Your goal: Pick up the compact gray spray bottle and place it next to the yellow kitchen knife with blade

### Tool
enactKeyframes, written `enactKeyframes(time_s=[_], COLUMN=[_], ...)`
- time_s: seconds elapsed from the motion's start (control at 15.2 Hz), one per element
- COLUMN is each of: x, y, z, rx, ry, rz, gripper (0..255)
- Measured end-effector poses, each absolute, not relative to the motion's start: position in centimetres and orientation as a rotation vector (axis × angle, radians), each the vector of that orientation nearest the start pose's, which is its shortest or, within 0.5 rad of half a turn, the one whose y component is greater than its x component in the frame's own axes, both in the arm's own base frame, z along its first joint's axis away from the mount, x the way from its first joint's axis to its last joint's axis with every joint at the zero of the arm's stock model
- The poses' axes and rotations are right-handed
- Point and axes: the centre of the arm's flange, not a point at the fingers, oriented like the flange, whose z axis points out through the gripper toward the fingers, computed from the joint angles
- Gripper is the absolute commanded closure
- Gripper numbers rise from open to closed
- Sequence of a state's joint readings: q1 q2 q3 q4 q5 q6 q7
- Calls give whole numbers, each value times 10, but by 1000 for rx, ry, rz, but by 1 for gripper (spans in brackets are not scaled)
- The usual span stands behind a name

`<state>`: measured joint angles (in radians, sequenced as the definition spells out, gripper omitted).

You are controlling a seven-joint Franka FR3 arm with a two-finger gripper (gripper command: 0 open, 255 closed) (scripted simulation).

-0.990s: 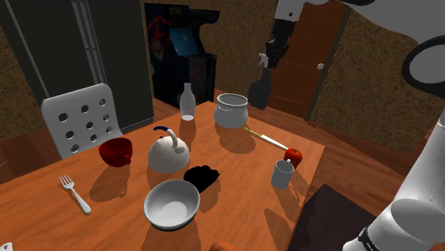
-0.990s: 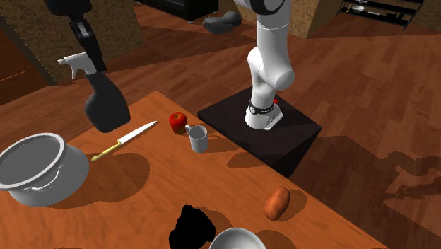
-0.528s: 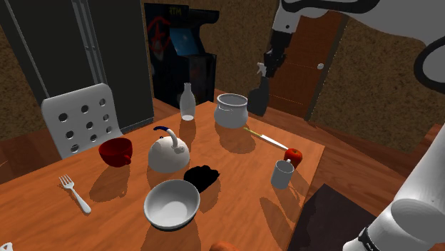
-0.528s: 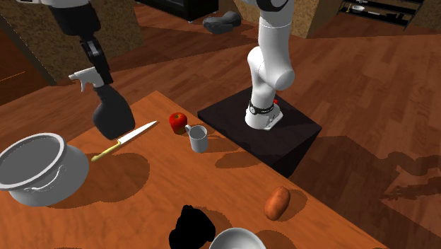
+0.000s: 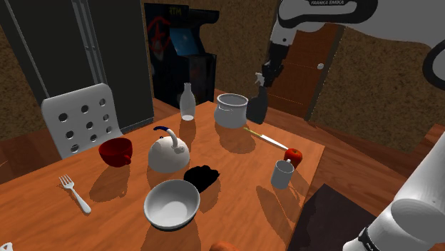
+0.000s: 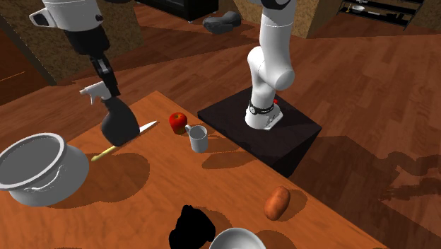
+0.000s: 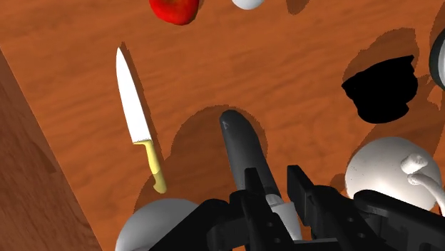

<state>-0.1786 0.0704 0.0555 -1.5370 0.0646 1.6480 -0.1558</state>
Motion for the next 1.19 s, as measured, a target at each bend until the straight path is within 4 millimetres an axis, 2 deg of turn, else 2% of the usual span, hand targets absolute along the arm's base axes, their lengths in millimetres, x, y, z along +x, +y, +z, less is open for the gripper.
enactKeyframes(time_s=[1.19], x=[578], y=[-66], z=[512], rx=[-3078], ry=[-44], rz=[-77], gripper=[255])
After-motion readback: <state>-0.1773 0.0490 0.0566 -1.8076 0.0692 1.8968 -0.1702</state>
